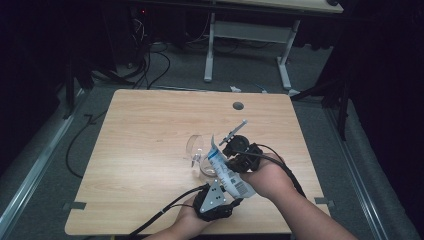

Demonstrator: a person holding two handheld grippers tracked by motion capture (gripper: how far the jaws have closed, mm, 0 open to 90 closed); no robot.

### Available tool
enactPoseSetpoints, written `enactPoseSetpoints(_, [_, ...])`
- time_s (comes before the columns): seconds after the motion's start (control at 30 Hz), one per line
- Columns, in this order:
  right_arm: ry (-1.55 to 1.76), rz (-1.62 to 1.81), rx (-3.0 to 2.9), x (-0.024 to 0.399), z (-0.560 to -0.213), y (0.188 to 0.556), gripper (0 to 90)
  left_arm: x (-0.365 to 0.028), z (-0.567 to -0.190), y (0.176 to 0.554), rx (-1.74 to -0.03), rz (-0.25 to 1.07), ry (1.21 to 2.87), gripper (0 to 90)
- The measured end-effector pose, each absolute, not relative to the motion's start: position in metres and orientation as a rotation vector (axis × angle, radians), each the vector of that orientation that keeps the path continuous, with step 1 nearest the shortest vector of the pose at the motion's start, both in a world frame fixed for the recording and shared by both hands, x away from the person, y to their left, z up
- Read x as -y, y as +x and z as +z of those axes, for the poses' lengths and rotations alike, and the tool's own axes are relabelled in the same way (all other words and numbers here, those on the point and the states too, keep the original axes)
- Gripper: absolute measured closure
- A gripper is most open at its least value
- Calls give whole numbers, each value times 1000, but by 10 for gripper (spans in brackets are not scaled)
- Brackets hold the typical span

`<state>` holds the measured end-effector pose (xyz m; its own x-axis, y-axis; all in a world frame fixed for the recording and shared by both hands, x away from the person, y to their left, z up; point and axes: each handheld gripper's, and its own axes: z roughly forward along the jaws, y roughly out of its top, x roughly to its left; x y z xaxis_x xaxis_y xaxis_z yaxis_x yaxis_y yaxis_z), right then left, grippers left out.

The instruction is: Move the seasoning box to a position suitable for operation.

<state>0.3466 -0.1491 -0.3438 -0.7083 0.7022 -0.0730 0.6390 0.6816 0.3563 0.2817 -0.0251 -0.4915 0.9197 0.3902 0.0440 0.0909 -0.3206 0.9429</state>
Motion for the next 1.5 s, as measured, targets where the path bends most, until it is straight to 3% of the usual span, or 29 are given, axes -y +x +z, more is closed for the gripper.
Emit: enactPoseSetpoints(1.5, [1066,456,-2724,144,-339,355,897,22,-483,283,-359,317,1855,555])
